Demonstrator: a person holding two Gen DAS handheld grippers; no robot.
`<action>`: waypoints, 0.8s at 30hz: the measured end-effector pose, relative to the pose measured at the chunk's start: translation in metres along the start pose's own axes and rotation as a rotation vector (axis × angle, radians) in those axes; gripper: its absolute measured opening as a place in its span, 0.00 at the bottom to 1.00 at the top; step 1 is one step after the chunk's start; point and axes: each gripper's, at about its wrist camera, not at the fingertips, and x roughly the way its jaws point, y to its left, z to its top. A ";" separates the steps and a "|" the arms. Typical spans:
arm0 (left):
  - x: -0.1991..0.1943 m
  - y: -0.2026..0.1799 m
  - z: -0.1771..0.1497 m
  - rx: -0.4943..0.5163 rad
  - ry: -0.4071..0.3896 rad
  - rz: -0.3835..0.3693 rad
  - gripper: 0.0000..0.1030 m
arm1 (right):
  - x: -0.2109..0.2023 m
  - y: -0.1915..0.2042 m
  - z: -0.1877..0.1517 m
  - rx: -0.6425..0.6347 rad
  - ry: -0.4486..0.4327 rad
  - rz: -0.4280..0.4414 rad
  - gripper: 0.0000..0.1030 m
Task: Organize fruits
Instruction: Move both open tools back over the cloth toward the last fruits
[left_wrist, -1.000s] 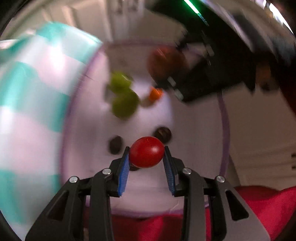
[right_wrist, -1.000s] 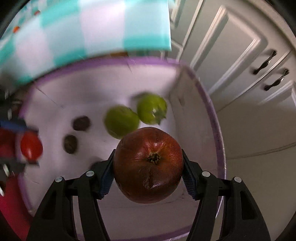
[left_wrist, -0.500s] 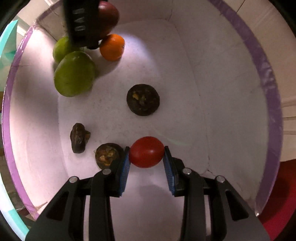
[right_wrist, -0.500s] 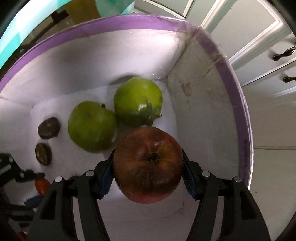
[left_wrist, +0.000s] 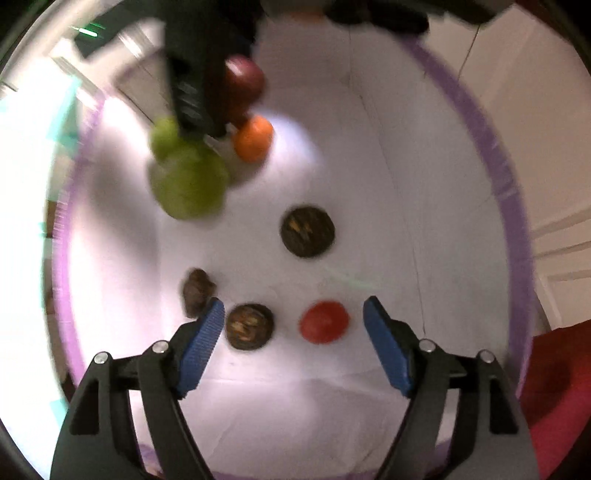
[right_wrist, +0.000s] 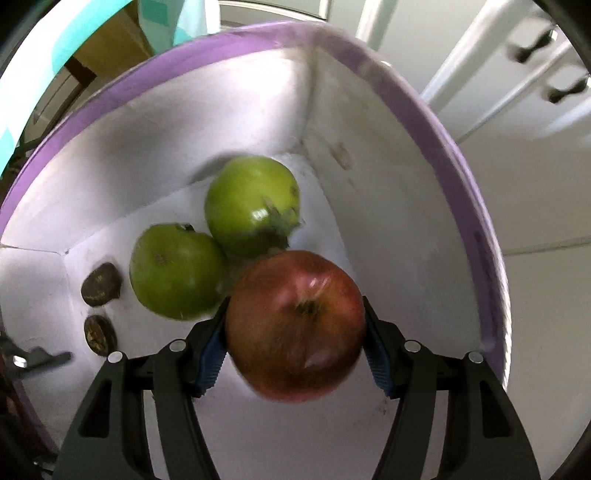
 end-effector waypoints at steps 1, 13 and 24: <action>-0.013 0.003 -0.003 -0.011 -0.055 0.030 0.75 | -0.005 0.000 -0.004 -0.006 -0.005 -0.034 0.64; -0.205 0.092 -0.098 -0.447 -0.594 0.320 0.92 | -0.162 0.045 -0.039 -0.083 -0.289 -0.146 0.73; -0.315 0.256 -0.327 -1.258 -0.650 0.626 0.99 | -0.299 0.257 0.024 -0.337 -0.796 0.172 0.84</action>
